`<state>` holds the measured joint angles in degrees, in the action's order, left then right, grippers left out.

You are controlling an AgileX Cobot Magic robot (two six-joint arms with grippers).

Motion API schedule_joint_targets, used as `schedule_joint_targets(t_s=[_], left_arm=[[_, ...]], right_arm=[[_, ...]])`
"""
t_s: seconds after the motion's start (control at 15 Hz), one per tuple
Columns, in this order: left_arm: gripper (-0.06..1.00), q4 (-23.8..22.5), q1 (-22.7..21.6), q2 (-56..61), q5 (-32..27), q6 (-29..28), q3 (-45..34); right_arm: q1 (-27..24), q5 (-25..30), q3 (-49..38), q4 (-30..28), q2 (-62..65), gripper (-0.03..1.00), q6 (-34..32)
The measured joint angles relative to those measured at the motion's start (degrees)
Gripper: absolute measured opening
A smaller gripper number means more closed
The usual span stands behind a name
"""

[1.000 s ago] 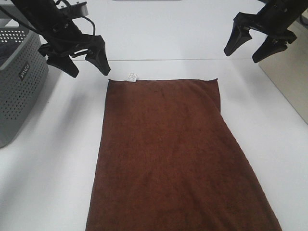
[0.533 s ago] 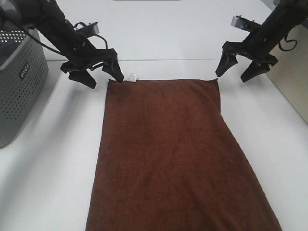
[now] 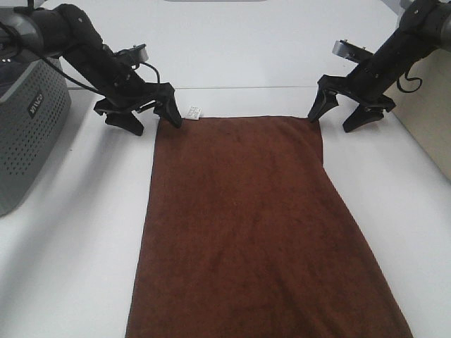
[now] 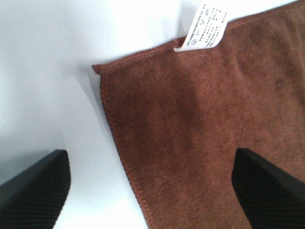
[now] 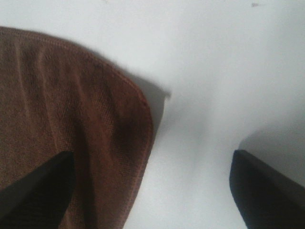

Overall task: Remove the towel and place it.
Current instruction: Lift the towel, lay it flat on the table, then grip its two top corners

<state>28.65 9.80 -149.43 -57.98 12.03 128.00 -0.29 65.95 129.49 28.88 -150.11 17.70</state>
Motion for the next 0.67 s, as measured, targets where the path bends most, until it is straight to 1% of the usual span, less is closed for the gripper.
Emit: schedule_joint_targets(t_s=[0.13, 0.47, 0.67], left_arm=[[0.84, 0.1, 0.0, -0.5, 0.2, 0.0, 0.3], [0.84, 0.5, 0.0, -0.9, 0.7, 0.0, 0.6], [0.84, 1.4, 0.9, -1.5, 1.4, 0.0, 0.9]], right_arm=[[0.0, -1.3, 0.1, 0.3, -0.5, 0.85, 0.0], [0.0, -2.2, 0.5, 0.7, -0.8, 0.85, 0.0], [0.1, -3.6, 0.7, 1.5, -1.7, 0.82, -0.1]])
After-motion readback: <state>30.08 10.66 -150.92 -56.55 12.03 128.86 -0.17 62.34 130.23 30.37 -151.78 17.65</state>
